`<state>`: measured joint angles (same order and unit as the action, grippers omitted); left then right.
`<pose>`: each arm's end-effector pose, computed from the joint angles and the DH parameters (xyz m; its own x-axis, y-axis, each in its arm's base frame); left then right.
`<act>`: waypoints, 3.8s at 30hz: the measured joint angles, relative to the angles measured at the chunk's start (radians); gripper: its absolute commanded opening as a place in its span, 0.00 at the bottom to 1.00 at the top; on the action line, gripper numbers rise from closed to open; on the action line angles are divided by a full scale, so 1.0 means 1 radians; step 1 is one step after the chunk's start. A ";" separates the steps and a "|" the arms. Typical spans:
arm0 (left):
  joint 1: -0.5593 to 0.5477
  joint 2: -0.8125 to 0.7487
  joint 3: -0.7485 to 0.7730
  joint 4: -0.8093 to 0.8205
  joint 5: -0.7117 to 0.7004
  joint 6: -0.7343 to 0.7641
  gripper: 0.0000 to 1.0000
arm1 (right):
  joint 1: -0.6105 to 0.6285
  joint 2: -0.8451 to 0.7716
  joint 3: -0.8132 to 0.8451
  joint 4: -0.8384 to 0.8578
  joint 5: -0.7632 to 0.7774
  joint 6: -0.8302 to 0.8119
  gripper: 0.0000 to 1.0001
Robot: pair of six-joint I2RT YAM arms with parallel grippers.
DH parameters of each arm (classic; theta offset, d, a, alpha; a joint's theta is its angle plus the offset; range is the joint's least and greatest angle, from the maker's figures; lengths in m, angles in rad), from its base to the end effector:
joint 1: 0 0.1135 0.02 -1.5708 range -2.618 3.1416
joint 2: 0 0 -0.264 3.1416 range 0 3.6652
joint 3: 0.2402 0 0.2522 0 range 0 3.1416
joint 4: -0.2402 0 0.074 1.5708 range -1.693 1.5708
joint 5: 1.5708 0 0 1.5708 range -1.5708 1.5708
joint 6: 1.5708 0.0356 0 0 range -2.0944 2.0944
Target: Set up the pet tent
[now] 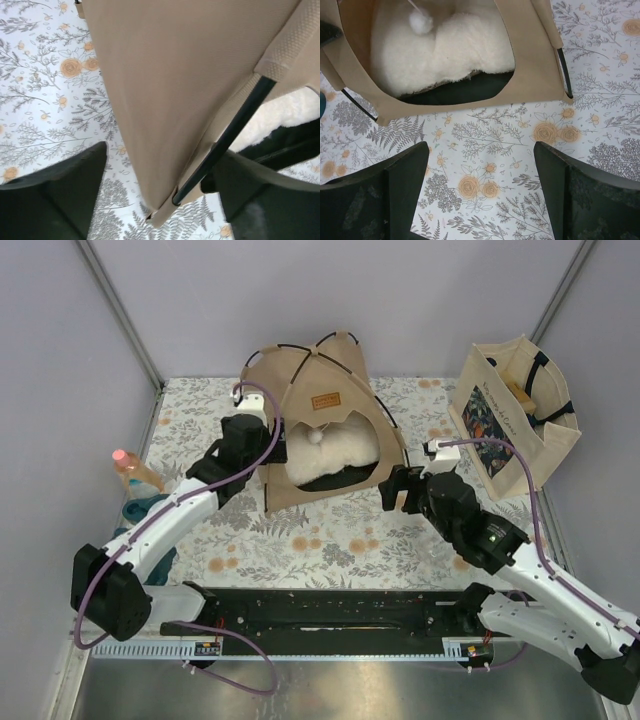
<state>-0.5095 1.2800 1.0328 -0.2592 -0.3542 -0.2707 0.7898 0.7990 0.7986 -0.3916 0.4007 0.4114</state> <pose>0.2595 -0.1309 0.3126 -0.4595 -0.0305 -0.8876 0.0724 0.9948 -0.0717 0.1363 0.1177 0.3218 -0.4065 0.1129 -0.9066 -0.2592 0.9373 0.2330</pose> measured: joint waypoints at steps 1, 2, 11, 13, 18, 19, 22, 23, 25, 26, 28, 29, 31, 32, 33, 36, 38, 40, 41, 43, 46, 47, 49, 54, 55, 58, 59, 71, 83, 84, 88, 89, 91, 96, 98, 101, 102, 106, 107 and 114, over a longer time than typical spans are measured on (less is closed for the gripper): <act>0.001 -0.005 0.001 -0.009 0.000 0.005 0.99 | -0.002 0.002 0.004 0.000 0.000 -0.001 0.96; 0.001 -0.019 0.001 -0.026 0.001 -0.007 0.99 | -0.004 0.006 0.011 0.000 -0.001 -0.004 0.96; 0.014 -0.301 0.006 -0.183 -0.046 -0.078 0.99 | -0.020 0.122 0.124 0.045 -0.010 -0.040 0.95; 0.021 -0.342 0.006 -0.254 -0.085 -0.120 0.99 | -0.029 0.155 0.142 0.054 -0.009 -0.038 0.94; 0.068 -0.389 -0.037 -0.454 -0.167 -0.259 0.99 | -0.036 0.233 0.192 0.043 -0.002 -0.003 0.90; 0.095 -0.394 -0.060 -0.498 -0.176 -0.293 0.99 | -0.036 0.246 0.203 0.039 -0.003 0.005 0.90; 0.188 -0.400 -0.130 -0.607 -0.173 -0.364 0.99 | -0.038 0.289 0.254 0.003 -0.034 0.045 0.88; 0.221 -0.402 -0.151 -0.628 -0.172 -0.380 0.99 | -0.038 0.300 0.269 -0.008 -0.055 0.058 0.88; 0.303 -0.405 -0.188 -0.669 -0.175 -0.408 0.99 | -0.038 0.321 0.291 -0.026 -0.095 0.086 0.87; 0.351 -0.402 -0.199 -0.678 -0.175 -0.415 0.99 | -0.039 0.329 0.298 -0.034 -0.116 0.100 0.87; 0.450 -0.387 -0.211 -0.681 -0.178 -0.425 0.98 | -0.038 0.344 0.305 -0.053 -0.143 0.117 0.87; 0.501 -0.378 -0.216 -0.677 -0.180 -0.428 0.96 | -0.039 0.353 0.306 -0.061 -0.159 0.122 0.87; 0.603 -0.365 -0.238 -0.650 -0.175 -0.428 0.90 | -0.039 0.372 0.307 -0.079 -0.180 0.130 0.86; 0.647 -0.362 -0.249 -0.636 -0.170 -0.426 0.88 | -0.038 0.381 0.307 -0.086 -0.187 0.132 0.86; 0.695 -0.359 -0.264 -0.618 -0.165 -0.418 0.86 | -0.038 0.389 0.307 -0.094 -0.193 0.132 0.87; 0.843 -0.340 -0.300 -0.577 -0.122 -0.403 0.79 | -0.039 0.399 0.307 -0.117 -0.209 0.131 0.86; 0.924 -0.306 -0.303 -0.564 -0.081 -0.400 0.75 | -0.038 0.398 0.307 -0.127 -0.209 0.129 0.86; 0.978 -0.274 -0.302 -0.546 -0.052 -0.400 0.70 | -0.039 0.398 0.307 -0.130 -0.209 0.127 0.86; 0.991 -0.262 -0.302 -0.540 -0.042 -0.400 0.67 | -0.039 0.398 0.307 -0.130 -0.209 0.127 0.87; 0.999 -0.242 -0.303 -0.528 -0.028 -0.403 0.60 | -0.039 0.397 0.307 -0.130 -0.209 0.127 0.87; 1.003 -0.210 -0.303 -0.504 -0.018 -0.407 0.49 | -0.039 0.394 0.307 -0.130 -0.209 0.121 0.87; 1.004 -0.193 -0.303 -0.494 -0.015 -0.409 0.46 | -0.039 0.393 0.307 -0.130 -0.209 0.117 0.87; 1.007 -0.164 -0.303 -0.482 -0.011 -0.414 0.43 | -0.039 0.391 0.307 -0.131 -0.209 0.110 0.87; 1.011 -0.100 -0.303 -0.452 -0.011 -0.411 0.36 | -0.043 0.380 0.307 -0.131 -0.209 0.095 0.87; 1.012 -0.092 -0.303 -0.447 -0.012 -0.410 0.33 | -0.044 0.376 0.307 -0.131 -0.208 0.093 0.87; 1.015 -0.071 -0.301 -0.432 -0.011 -0.402 0.17 | -0.051 0.363 0.307 -0.132 -0.207 0.086 0.88; 1.015 -0.068 -0.298 -0.428 -0.008 -0.399 0.12 | -0.055 0.357 0.306 -0.132 -0.204 0.082 0.88; 0.875 -0.116 -0.307 -0.401 0.002 -0.462 0.00 | -0.117 0.328 0.253 -0.131 -0.200 0.065 0.88; 0.649 -0.106 -0.307 -0.402 -0.016 -0.531 0.00 | -0.138 0.308 0.231 -0.131 -0.200 0.065 0.88; 0.642 -0.105 -0.307 -0.398 -0.014 -0.531 0.00 | -0.138 0.304 0.229 -0.130 -0.200 0.066 0.88; 0.633 -0.091 -0.300 -0.394 -0.012 -0.518 0.00 | -0.138 0.297 0.227 -0.130 -0.199 0.068 0.88; 0.630 -0.083 -0.296 -0.394 -0.011 -0.512 0.00 | -0.138 0.296 0.226 -0.130 -0.199 0.068 0.88; 0.618 -0.063 -0.286 -0.389 -0.010 -0.500 0.02 | -0.138 0.291 0.220 -0.130 -0.195 0.072 0.88; 0.558 -0.020 -0.273 -0.325 0.015 -0.481 0.06 | -0.140 0.277 0.190 -0.130 -0.177 0.088 0.88; 0.534 -0.014 -0.273 -0.303 0.031 -0.483 0.09 | -0.142 0.273 0.181 -0.130 -0.175 0.095 0.88; 0.488 -0.013 -0.275 -0.277 0.052 -0.492 0.21 | -0.142 0.268 0.172 -0.130 -0.174 0.107 0.88; 0.475 -0.013 -0.277 -0.271 0.062 -0.496 0.24 | -0.142 0.268 0.171 -0.130 -0.174 0.111 0.88; 0.445 0.001 -0.282 -0.275 0.101 -0.517 0.40 | -0.143 0.268 0.171 -0.130 -0.174 0.124 0.88; 0.444 0.009 -0.282 -0.290 0.108 -0.517 0.44 | -0.143 0.268 0.171 -0.130 -0.173 0.126 0.88; 0.438 0.036 -0.241 -0.436 0.105 -0.481 0.69 | -0.143 0.268 0.171 -0.130 -0.174 0.144 0.88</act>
<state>-0.0711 1.3163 0.7921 -0.6949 -0.2493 -0.7517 0.6468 1.0668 0.9695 -0.5213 0.2272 0.5556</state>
